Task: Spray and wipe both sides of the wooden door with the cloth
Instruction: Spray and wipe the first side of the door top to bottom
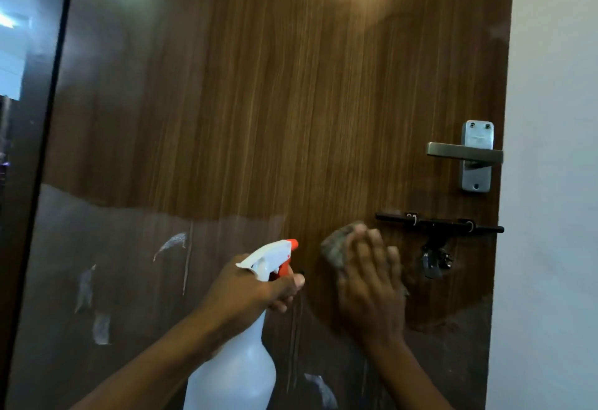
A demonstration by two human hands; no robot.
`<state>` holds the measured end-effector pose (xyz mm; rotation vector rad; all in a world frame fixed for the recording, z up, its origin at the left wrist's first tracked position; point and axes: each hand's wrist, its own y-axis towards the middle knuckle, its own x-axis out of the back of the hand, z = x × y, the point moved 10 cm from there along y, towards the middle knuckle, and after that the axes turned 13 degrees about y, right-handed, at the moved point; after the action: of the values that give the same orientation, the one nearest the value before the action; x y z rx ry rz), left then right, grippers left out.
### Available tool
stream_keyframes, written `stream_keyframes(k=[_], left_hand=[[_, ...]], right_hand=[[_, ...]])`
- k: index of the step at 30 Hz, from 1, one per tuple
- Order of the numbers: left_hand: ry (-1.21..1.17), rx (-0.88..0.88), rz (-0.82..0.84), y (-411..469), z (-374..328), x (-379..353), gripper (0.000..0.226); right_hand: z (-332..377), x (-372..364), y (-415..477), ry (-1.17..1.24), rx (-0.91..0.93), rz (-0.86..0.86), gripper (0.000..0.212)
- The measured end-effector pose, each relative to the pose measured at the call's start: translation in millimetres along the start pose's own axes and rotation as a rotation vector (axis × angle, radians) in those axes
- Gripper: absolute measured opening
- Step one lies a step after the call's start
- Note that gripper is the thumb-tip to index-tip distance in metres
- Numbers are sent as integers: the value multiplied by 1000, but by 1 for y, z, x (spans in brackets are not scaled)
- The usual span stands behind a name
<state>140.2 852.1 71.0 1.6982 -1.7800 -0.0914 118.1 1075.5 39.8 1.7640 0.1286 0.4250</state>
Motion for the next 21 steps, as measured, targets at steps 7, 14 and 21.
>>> stream_keyframes(k=[7, 14, 21], left_hand=[[2, 24, -148, 7, 6, 5, 27], [40, 64, -187, 2, 33, 46, 47], [113, 13, -179, 3, 48, 103, 38]], right_hand=[[101, -47, 118, 150, 51, -71, 49], [97, -61, 44, -2, 204, 87, 61], [145, -83, 120, 113, -105, -49, 64]])
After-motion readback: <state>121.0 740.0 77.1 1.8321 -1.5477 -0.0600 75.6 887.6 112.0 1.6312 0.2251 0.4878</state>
